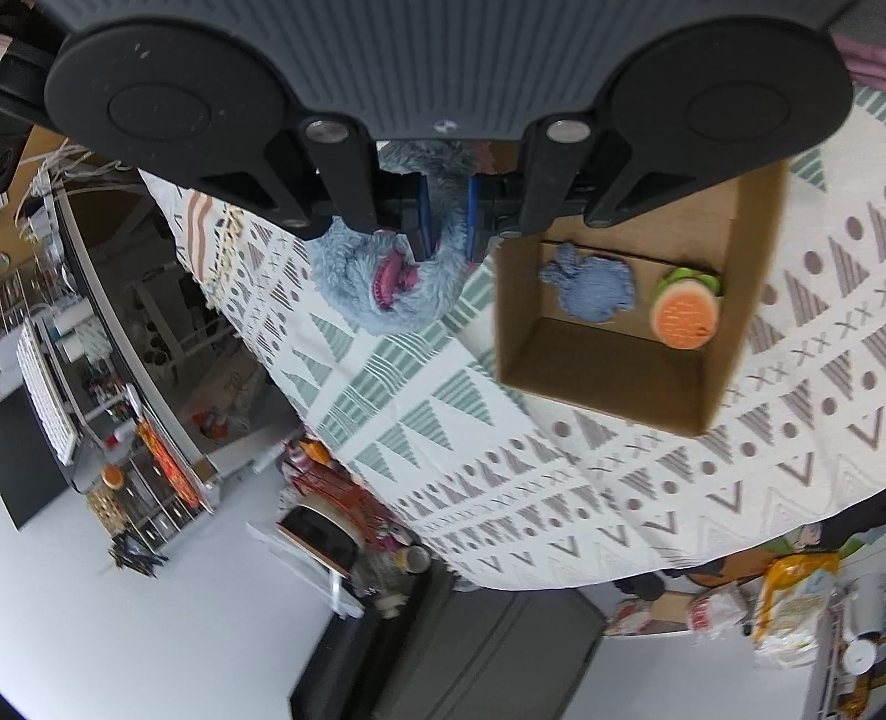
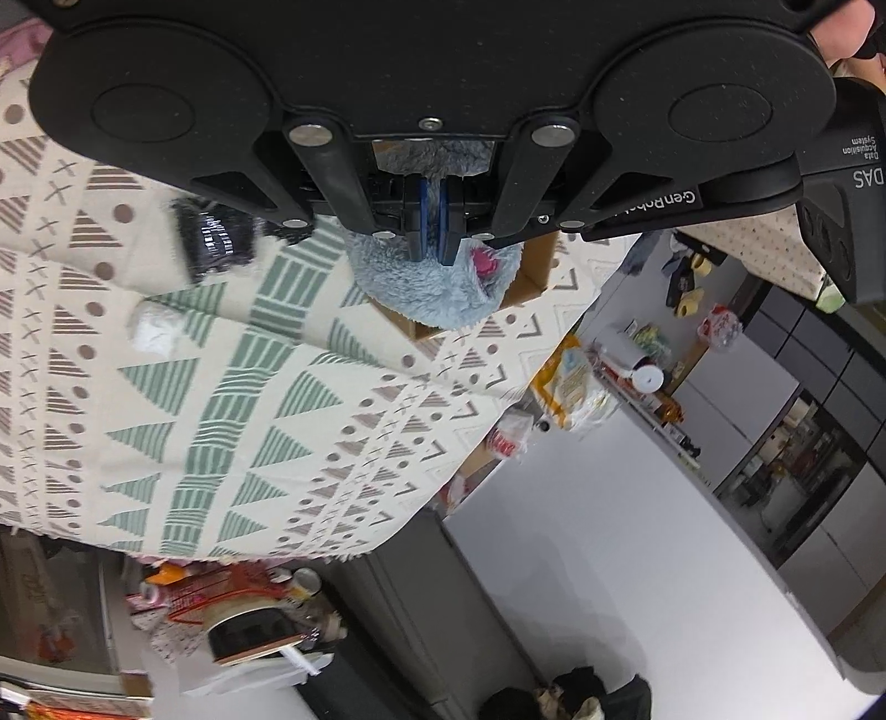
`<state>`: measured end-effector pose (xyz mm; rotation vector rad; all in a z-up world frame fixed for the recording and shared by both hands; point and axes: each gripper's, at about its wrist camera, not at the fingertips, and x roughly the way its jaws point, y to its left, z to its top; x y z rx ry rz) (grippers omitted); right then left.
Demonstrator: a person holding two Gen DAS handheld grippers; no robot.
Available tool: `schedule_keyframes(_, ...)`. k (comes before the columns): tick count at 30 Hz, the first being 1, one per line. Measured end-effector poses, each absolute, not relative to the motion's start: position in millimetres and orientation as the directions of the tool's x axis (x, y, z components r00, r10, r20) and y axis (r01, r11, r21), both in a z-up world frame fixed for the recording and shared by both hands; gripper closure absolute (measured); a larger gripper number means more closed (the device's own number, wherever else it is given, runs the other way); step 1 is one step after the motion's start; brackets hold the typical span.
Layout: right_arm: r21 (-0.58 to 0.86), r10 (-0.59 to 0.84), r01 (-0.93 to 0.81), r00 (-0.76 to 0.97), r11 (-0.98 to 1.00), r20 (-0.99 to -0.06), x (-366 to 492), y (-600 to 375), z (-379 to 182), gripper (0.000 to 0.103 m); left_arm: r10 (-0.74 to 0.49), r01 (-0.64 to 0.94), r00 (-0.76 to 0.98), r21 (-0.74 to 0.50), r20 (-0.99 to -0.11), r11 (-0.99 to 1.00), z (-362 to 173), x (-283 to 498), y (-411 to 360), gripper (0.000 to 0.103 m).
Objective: Organize soft objects
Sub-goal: 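Carry the grey plush mouse over the cardboard box with the right tool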
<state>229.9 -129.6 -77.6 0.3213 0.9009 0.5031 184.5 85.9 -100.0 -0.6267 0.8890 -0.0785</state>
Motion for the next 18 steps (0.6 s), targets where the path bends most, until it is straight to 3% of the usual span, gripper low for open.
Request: schedule_keyframes(18, 0.471, 0.561, -0.307, 0.42, 0.827, -0.713, 229.8, -57.8, -109.2, 0.099, -0.24, -0.321, 0.58, -0.49, -0.778, 0.81, -127.0, 175.3, 150.4, 0.091)
